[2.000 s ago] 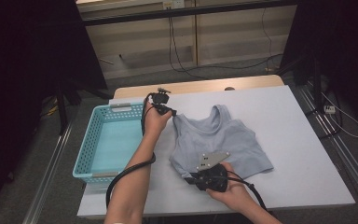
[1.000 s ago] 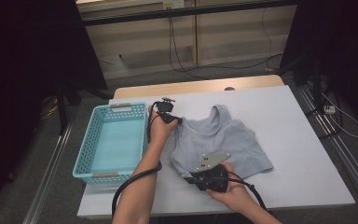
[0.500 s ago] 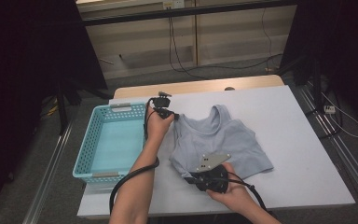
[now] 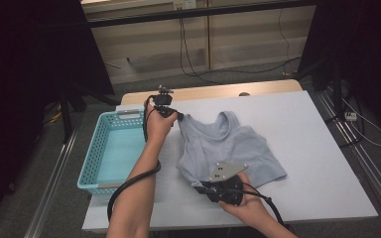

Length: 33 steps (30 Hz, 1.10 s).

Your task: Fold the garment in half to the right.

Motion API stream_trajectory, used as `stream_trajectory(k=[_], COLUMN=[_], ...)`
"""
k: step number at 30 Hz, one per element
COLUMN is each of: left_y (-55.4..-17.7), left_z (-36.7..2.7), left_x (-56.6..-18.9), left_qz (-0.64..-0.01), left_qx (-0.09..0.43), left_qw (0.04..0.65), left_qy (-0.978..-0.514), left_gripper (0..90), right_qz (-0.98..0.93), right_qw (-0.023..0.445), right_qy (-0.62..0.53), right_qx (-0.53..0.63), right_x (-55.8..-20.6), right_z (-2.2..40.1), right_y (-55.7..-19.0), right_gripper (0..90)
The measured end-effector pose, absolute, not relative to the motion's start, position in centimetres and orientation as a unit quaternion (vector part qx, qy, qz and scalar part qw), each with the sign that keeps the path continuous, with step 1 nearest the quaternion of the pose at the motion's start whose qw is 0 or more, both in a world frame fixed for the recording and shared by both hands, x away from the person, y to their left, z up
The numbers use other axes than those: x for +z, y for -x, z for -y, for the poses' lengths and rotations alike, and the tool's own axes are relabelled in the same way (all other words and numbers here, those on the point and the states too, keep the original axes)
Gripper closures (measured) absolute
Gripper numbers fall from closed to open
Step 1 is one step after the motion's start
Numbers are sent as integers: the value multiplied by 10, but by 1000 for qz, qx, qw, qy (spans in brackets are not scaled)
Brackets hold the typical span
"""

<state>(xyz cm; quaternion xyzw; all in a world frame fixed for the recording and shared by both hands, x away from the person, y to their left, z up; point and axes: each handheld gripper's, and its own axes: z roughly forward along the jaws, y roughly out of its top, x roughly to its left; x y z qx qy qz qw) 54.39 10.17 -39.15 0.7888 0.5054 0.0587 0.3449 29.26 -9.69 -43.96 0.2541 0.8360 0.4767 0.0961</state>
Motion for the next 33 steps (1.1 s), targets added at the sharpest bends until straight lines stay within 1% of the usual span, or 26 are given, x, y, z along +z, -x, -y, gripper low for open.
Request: stream_trajectory(k=[23, 33], left_y=[-540, -537], left_z=[-119, -126], left_x=[-377, -372], left_qz=[-525, -531], left_qx=[66, 69], left_qw=[337, 334], left_qy=[-779, -775], left_gripper=[862, 862], right_qz=[-828, -823], right_qw=[100, 94], right_qy=[-245, -245], right_qx=[494, 504], right_x=[-432, -430], right_z=[89, 87], right_y=[-291, -289], right_gripper=[816, 816])
